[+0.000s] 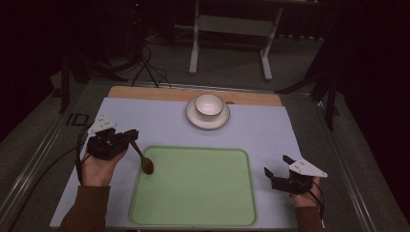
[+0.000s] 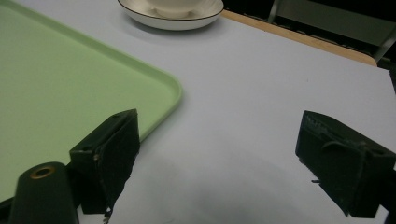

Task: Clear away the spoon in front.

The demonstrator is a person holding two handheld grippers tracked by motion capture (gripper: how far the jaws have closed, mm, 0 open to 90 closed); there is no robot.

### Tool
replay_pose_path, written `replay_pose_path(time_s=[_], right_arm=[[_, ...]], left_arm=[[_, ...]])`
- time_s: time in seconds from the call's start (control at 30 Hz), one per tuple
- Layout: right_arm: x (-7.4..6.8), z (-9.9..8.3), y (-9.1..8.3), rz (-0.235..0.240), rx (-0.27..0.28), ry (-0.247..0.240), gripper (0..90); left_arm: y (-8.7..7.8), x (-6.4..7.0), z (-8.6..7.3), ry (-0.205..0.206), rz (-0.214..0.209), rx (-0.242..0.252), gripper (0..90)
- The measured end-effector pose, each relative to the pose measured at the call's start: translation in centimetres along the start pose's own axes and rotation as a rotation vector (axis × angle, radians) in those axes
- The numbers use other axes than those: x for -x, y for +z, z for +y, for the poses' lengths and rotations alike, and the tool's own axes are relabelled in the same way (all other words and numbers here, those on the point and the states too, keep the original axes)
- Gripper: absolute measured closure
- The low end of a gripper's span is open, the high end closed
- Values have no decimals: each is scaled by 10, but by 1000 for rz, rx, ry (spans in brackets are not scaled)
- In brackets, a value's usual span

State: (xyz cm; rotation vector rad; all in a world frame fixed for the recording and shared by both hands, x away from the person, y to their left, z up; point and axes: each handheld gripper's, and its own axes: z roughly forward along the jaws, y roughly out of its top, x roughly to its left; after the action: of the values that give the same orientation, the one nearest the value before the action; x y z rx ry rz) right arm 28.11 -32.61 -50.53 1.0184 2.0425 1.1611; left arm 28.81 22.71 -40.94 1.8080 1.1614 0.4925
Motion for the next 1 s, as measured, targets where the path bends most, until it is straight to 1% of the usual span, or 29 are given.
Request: replay_pose_path(time_s=[0.13, 0.2, 0.23, 0.3, 0.4, 0.47, 0.57, 0.7, 0.73, 0.8, 0.83, 1.0], right_arm=[[0, 0, 0, 1, 1, -2, 135], [0, 0, 0, 1, 1, -2, 135], [0, 0, 0, 1, 0, -2, 135], [0, 0, 1, 0, -1, -3, 135], [0, 0, 0, -1, 0, -1, 135], [0, 0, 0, -1, -1, 1, 135], [1, 0, 0, -1, 1, 0, 135], [0, 0, 0, 0, -1, 1, 135], [0, 0, 0, 1, 0, 1, 135], [0, 0, 0, 1, -1, 1, 135], [1, 0, 0, 1, -1, 0, 135], [0, 0, 1, 2, -4, -1, 135]], left_arm=[[2, 1, -4, -6, -11, -17, 833], [6, 2, -5, 8, -9, -27, 832], [8, 2, -6, 18, -4, -24, 828], [15, 1, -6, 33, 23, -34, 812], [26, -3, -7, 26, 28, -35, 798], [35, -4, -9, 18, 21, -43, 789], [47, -4, -13, 36, 27, -63, 768], [57, -5, -20, 27, -2, -70, 755], [59, -5, -22, 23, -10, -65, 753], [62, -5, -26, 24, -11, -74, 746], [64, -5, -28, 23, -18, -75, 743], [73, -5, -36, 51, -42, -90, 735]])
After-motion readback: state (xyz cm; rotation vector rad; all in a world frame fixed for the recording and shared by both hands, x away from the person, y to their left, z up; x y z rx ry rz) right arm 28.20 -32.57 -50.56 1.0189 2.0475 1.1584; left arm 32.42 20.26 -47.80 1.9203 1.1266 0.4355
